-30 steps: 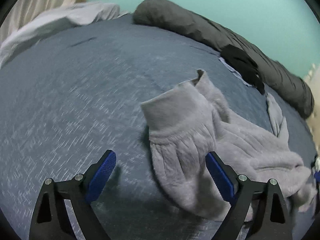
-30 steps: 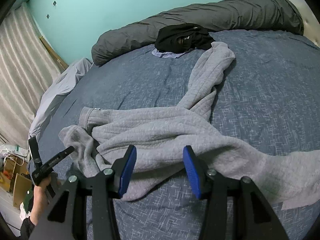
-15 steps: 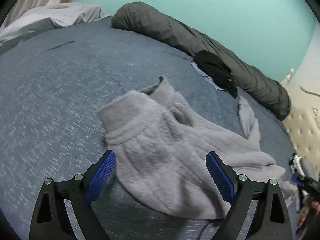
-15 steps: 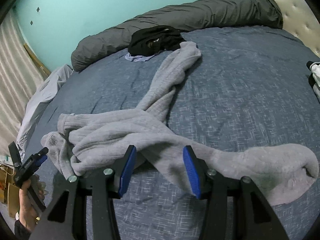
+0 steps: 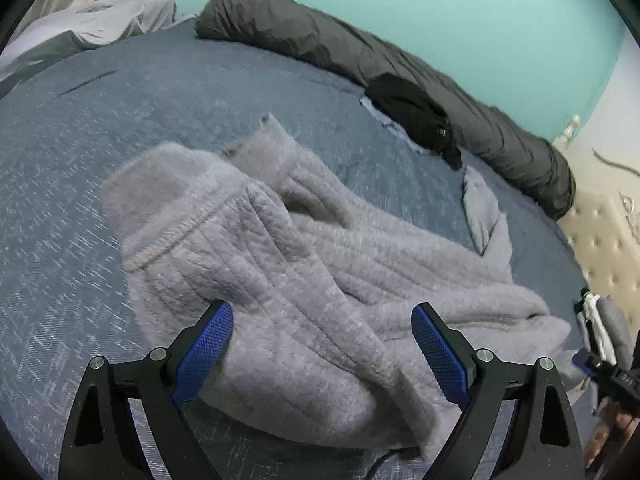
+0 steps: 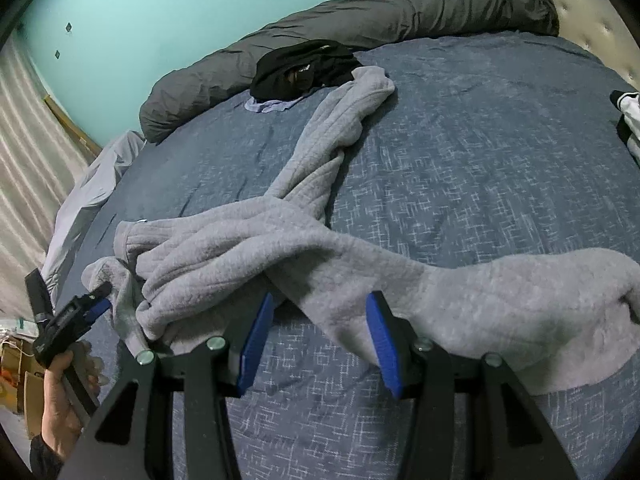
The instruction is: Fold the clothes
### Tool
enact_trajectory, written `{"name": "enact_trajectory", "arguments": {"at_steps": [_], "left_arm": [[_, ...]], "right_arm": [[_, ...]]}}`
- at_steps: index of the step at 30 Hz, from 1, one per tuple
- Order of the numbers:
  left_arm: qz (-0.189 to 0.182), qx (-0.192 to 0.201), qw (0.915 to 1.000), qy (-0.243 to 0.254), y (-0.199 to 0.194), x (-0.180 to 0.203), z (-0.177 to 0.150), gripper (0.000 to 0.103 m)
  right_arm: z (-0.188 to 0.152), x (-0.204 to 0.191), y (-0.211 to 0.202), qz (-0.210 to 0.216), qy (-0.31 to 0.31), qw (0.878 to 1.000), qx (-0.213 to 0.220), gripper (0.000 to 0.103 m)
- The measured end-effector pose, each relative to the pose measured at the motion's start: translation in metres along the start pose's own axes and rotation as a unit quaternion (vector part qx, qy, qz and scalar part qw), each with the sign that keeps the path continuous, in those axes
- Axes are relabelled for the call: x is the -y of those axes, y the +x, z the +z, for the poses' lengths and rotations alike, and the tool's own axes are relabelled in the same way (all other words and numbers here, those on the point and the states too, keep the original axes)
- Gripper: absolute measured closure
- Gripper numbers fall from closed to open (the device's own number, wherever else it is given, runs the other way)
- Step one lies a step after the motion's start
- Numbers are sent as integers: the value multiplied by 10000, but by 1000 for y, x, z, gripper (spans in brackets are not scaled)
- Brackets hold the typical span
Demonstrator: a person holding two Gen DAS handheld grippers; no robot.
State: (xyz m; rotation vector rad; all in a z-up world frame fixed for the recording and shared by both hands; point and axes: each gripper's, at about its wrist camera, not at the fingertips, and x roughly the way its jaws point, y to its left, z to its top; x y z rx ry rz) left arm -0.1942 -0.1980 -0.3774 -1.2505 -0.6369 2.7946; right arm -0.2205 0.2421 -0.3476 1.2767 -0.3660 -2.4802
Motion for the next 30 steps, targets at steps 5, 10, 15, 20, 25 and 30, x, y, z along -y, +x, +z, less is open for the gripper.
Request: {"name": "enact_trajectory", "arguments": {"at_steps": [5, 10, 15, 20, 25, 30], "left_arm": [[25, -253, 9995, 161, 17, 4, -6, 50], [95, -159, 9993, 335, 10, 4, -5, 95], [106, -294, 9990, 325, 7, -10, -14, 96], [73, -259, 9994, 197, -12, -30, -23, 96], [164, -89, 9998, -98, -46, -51, -35, 97], [137, 154, 9994, -289, -65, -54, -32, 97]], "right_arm": [[4, -3, -2, 106, -33, 9999, 45, 54], [2, 1, -3, 162, 39, 9999, 42, 54], [-1, 9, -7, 141, 108, 9998, 29, 54], [-4, 10, -8, 110, 187, 9998, 11, 54], [-2, 1, -12, 156, 116, 9998, 56, 54], [1, -5, -9, 164, 90, 9998, 78, 54]]}}
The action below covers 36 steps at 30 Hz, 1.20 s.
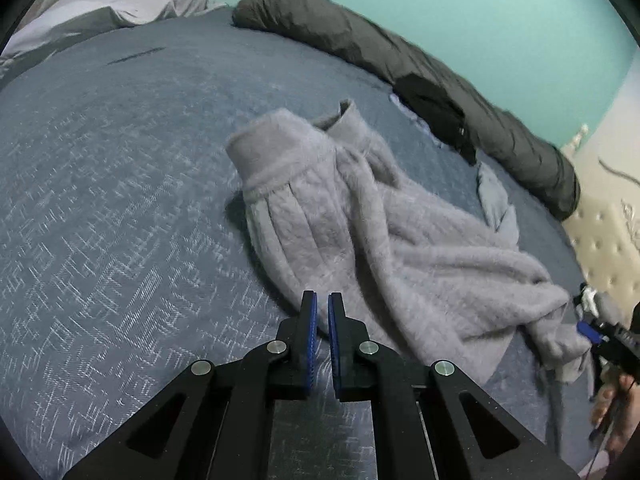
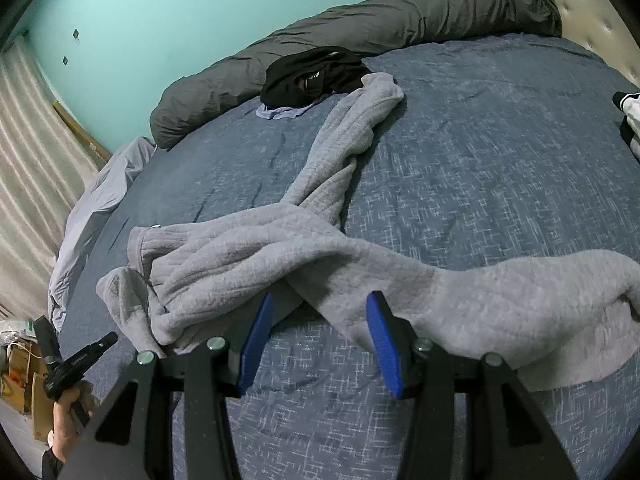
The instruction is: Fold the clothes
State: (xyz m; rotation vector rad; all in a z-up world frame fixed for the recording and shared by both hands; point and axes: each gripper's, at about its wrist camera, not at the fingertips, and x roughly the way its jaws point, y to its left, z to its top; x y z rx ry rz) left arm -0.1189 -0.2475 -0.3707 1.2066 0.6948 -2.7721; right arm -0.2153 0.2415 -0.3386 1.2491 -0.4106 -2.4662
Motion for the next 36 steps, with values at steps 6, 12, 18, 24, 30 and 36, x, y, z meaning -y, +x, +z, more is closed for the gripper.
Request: {"name": "enact_trajectory", "arguments": {"at_steps": [6, 12, 18, 24, 30, 36], "left_arm": [[-24, 40, 9995, 324, 22, 31, 19, 51], [171, -304, 9991, 246, 60, 22, 23, 79], [67, -225, 9996, 123, 40, 8, 15, 99], [-14, 20, 10000, -59, -19, -10, 1, 99], [-187, -63, 9992, -352, -55, -28, -19, 99], [-126, -465, 9974, -538, -65, -34, -44, 95]], "right_arm": [[-2, -2, 6, -44, -38, 10000, -52, 54], [-1, 2, 5, -102, -6, 9999, -71, 54], [0, 2, -17, -98, -58, 9999, 19, 54], [-5, 10, -58, -128, -5, 9998, 164, 54], [-21, 30, -103, -319, 155, 9991, 239, 54], [-35, 51, -145, -396, 304, 9980, 393, 54]]}}
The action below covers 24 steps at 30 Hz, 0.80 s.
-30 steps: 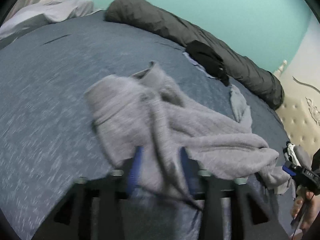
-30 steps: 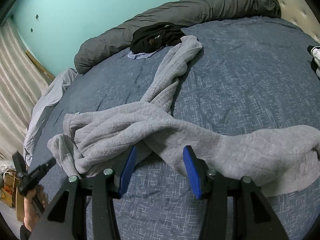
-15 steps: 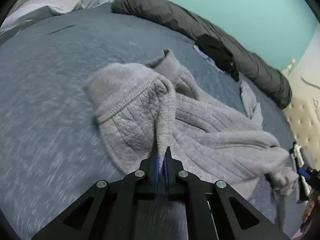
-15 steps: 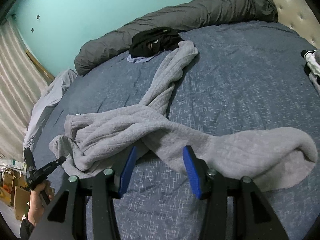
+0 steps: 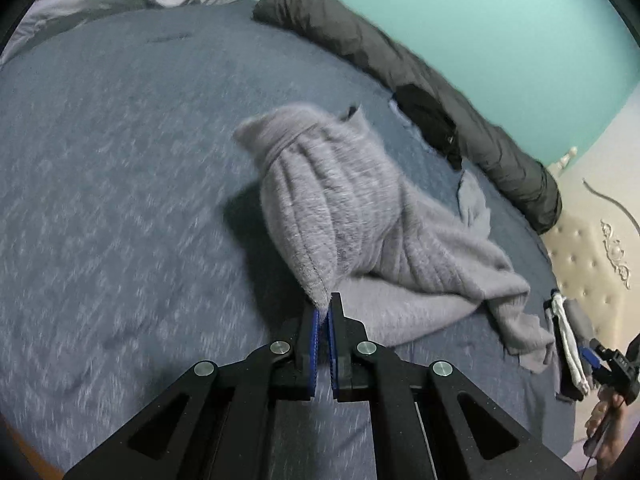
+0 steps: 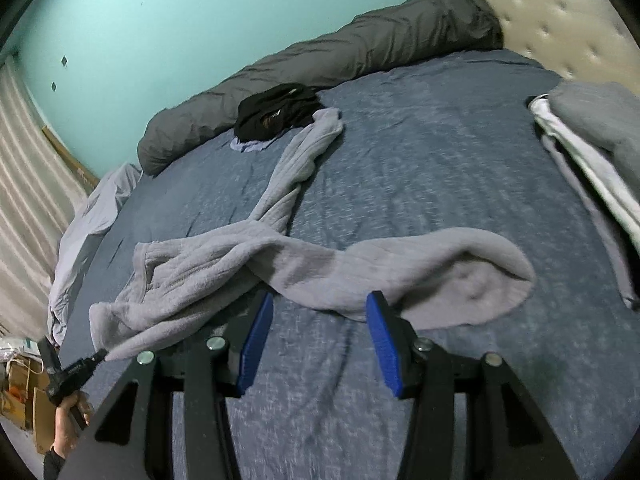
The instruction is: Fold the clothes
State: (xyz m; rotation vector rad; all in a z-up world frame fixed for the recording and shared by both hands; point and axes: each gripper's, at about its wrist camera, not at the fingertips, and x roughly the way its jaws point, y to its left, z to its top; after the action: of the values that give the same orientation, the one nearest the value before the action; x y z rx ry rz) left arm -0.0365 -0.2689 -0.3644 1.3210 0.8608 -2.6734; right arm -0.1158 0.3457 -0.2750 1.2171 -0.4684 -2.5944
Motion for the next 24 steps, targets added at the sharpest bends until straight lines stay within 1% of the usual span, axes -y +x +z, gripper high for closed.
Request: {"name": "enact_trajectory", "arguments": {"at_steps": [1, 2, 3, 4, 6, 8, 9, 10, 12, 15, 17, 21, 24], "left_arm": [[57, -106, 9999, -27, 1, -1, -4, 95], [145, -110, 9998, -42, 0, -3, -6, 96], [208, -28, 9998, -64, -6, -4, -6, 93], [237, 28, 9997, -99, -10, -6, -5, 88], [203, 86, 9997, -101, -18, -6, 2, 85], [216, 132, 9997, 12, -21, -3, 10, 73], [216, 158, 9996, 69, -21, -1, 15, 64], [215, 183, 9995, 126, -22, 0, 19, 57], [290, 186, 9991, 264, -17, 5, 30, 56], [378, 71, 9984, 406, -2, 12, 40, 50], [373, -37, 9980, 511, 8, 16, 42, 50], [553, -158, 9962, 652, 27, 19, 40, 49], [579, -267, 9964, 567, 38, 15, 39, 49]], "right_arm": [[-2, 4, -5, -29, 20, 10000, 7, 54], [-3, 8, -8, -52, 42, 10000, 0, 54], [-4, 12, -10, -70, 67, 10000, -11, 54], [-5, 15, -12, -87, 92, 9999, -22, 54], [-6, 20, -13, -125, 112, 9998, -50, 54], [-6, 24, -9, -173, 143, 9997, -97, 54], [-6, 27, -5, -189, 171, 9996, -139, 54], [-7, 30, -1, -202, 200, 9994, -185, 53], [-7, 35, 9, -233, 244, 9990, -299, 46], [-8, 43, 29, -298, 285, 9979, -505, 45], [-8, 50, 42, -353, 352, 9968, -626, 45], [-7, 68, 65, -554, 550, 9936, -819, 43], [-5, 80, 78, -548, 724, 9920, -878, 40]]}}
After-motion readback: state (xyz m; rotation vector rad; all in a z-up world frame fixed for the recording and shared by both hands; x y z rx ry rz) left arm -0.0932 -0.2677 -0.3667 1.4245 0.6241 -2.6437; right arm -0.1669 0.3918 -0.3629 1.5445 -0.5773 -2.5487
